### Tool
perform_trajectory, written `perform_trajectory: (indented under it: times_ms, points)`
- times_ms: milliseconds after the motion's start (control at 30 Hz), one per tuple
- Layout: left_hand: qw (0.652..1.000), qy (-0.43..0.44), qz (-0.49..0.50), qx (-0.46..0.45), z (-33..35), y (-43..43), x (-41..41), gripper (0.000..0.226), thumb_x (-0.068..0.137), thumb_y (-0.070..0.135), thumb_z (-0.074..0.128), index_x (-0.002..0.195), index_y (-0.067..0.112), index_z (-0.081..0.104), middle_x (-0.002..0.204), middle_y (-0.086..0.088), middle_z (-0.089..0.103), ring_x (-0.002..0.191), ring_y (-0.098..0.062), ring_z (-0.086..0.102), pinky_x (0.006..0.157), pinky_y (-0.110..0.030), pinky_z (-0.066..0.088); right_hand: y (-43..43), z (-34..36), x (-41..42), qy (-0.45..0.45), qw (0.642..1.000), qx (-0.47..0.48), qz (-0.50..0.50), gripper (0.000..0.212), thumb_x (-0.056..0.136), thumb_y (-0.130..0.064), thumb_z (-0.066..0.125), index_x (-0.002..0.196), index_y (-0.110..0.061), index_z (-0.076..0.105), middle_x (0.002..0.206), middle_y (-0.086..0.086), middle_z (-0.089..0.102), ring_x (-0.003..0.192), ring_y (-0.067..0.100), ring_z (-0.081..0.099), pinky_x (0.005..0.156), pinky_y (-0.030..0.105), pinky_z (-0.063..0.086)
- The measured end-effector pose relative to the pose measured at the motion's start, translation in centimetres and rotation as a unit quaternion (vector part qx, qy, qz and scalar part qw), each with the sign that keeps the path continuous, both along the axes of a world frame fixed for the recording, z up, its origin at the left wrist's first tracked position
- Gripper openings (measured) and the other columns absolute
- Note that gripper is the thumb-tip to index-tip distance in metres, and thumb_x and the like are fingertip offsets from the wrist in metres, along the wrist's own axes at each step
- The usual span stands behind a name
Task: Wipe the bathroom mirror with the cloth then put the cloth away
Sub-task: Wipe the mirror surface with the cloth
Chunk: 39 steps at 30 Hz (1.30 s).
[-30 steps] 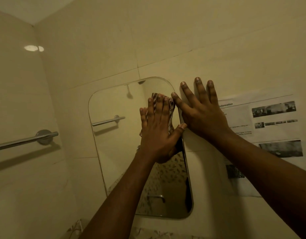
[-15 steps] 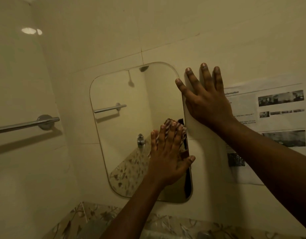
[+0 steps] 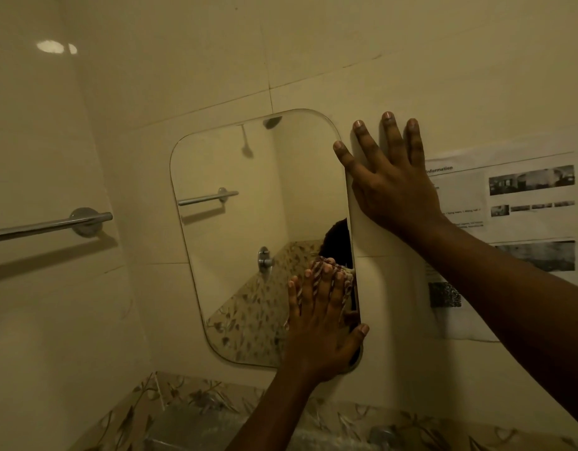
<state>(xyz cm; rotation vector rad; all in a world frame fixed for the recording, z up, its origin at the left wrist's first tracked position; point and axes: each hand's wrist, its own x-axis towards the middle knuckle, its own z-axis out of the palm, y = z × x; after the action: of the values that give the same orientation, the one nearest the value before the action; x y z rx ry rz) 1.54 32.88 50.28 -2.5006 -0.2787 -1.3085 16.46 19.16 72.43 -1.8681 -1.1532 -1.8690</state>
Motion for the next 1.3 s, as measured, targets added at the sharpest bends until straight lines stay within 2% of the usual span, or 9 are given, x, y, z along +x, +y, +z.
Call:
perform_trajectory:
  times_ms: [233,433,667,767,867,933,1067,1167,1300]
  points:
    - [1.000,0.005,0.007,-0.029,-2.5,-0.4,-0.2,0.089,0.104,0.068,0.036,0.171,0.015,0.011,0.180,-0.013,0.003,0.167,-0.038,-0.003,0.126,-0.068,0.006,0.0,0.0,0.2,0.000,1.000,-0.003,-0.003,0.060,0.113,-0.039,0.033,0.170,-0.023,0.024,0.176,0.023,0.021,0.160,0.057,0.012,0.127,0.074,0.011]
    - [0.998,0.016,0.027,-0.045,-3.7,-0.7,0.0,0.091,0.104,0.070,0.038,0.171,0.015,0.011,0.180,-0.014,0.001,0.167,-0.038,-0.001,0.129,-0.066,0.000,0.0,0.0,0.0,0.004,1.000,-0.007,-0.005,0.060,0.113,-0.040,0.031,0.171,-0.024,0.023,0.176,0.023,0.021,0.160,0.057,0.012,0.127,0.074,0.011]
    - [0.998,0.021,0.020,-0.051,-2.4,0.1,-0.5,0.080,0.107,0.063,0.031,0.171,0.018,0.013,0.180,-0.009,0.001,0.167,-0.035,-0.002,0.127,-0.067,0.003,-0.2,0.1,-0.1,-0.002,1.000,-0.006,-0.002,0.060,0.113,-0.038,0.034,0.171,-0.023,0.024,0.175,0.024,0.023,0.159,0.058,0.013,0.128,0.073,0.010]
    - [0.998,0.000,0.037,-0.049,0.4,1.3,-0.5,0.080,0.108,0.064,0.027,0.172,0.019,0.010,0.180,-0.008,-0.003,0.167,-0.032,-0.005,0.129,-0.062,-0.002,-0.1,0.0,0.0,-0.009,1.000,-0.002,-0.003,0.060,0.113,-0.037,0.033,0.171,-0.022,0.024,0.175,0.024,0.023,0.160,0.058,0.012,0.128,0.073,0.009]
    - [0.994,-0.039,0.048,-0.084,5.3,2.7,-1.1,0.083,0.108,0.067,0.024,0.171,0.025,-0.009,0.179,-0.003,-0.018,0.165,-0.023,-0.023,0.129,-0.050,-0.020,-0.1,0.0,0.1,-0.012,1.000,-0.001,-0.005,0.061,0.112,-0.037,0.034,0.171,-0.022,0.025,0.174,0.024,0.024,0.159,0.058,0.013,0.128,0.073,0.010]
    - [0.992,-0.050,0.038,-0.109,8.9,3.8,-1.9,0.084,0.104,0.074,0.014,0.169,0.030,-0.017,0.177,0.003,-0.026,0.162,-0.018,-0.030,0.126,-0.042,-0.028,-0.1,0.0,0.0,-0.011,1.000,-0.001,-0.004,0.060,0.112,-0.036,0.035,0.170,-0.022,0.026,0.174,0.024,0.025,0.159,0.058,0.013,0.128,0.073,0.010]
    - [0.992,-0.061,0.023,-0.111,15.4,6.0,-3.3,0.091,0.096,0.084,0.003,0.168,0.033,-0.018,0.174,0.012,-0.032,0.160,-0.013,-0.035,0.124,-0.034,-0.031,0.0,0.0,0.0,-0.012,1.000,0.003,0.003,0.060,0.111,-0.035,0.035,0.169,-0.021,0.030,0.173,0.025,0.027,0.159,0.058,0.014,0.127,0.073,0.009]
    - [0.992,-0.067,0.019,-0.103,19.2,7.3,-3.8,0.091,0.094,0.085,0.001,0.168,0.034,-0.018,0.171,0.017,-0.036,0.158,-0.009,-0.038,0.124,-0.037,-0.033,-0.1,0.0,0.0,-0.016,1.000,0.002,0.002,0.061,0.111,-0.035,0.035,0.169,-0.020,0.030,0.173,0.025,0.027,0.159,0.058,0.014,0.127,0.073,0.010]
    - [0.992,-0.076,0.025,-0.098,22.6,9.0,-4.0,0.082,0.101,0.074,0.012,0.166,0.037,-0.020,0.167,0.020,-0.040,0.157,-0.009,-0.038,0.127,-0.047,-0.024,0.1,0.0,0.3,-0.022,1.000,0.002,0.011,0.062,0.109,-0.035,0.035,0.169,-0.020,0.031,0.173,0.026,0.027,0.159,0.058,0.015,0.126,0.074,0.012]
